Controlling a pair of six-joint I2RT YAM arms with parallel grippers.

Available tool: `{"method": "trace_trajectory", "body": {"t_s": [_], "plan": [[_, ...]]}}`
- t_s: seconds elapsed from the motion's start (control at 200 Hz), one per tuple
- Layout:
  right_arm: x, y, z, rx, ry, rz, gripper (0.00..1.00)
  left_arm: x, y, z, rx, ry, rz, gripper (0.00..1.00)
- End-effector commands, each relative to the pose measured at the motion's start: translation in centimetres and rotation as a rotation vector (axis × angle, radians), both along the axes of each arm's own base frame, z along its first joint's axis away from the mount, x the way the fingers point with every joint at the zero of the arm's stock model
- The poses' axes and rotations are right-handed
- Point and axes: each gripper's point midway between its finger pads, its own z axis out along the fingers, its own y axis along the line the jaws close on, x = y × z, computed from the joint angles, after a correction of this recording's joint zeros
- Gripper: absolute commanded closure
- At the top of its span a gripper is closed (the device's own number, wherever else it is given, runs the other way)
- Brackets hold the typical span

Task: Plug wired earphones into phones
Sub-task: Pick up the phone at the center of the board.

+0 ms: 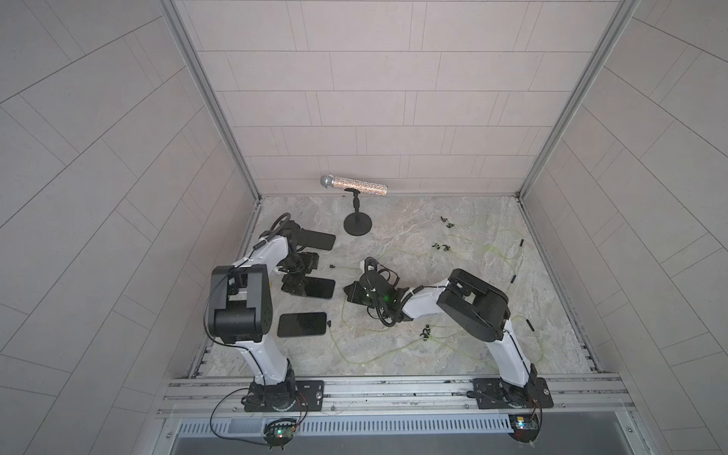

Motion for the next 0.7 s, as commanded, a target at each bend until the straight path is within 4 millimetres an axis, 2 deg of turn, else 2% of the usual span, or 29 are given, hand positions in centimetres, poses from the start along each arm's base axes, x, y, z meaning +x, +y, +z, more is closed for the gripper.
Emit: {"method": "trace_trajectory", "body": {"t_s": [0.0,0.315,0.515,0.695], "plan": [[-0.4,-0.5,0.9,-0.015,-0.016,-0.007,0.99,-0.9,-0.1,-0.8,0.043,0.027,0.046,0.00],[-0.6,-0.6,1.6,-0.011,-0.035,-0.004,0.99,-0.8,-0.7,-1.6,0.093,-0.007,0.150,0.00],[-0.6,-0.7,1.6,-0.012,-0.038,-0.002,0.99,-0.3,-0.8,-2.3,0.095,-0.005,0.169,0.00],[-0.6,-0.7,1.7,-0.013,-0.039,-0.003,0.99,-0.7,-1.1,-3.3,0.088,0.022,0.184,0.00]]}}
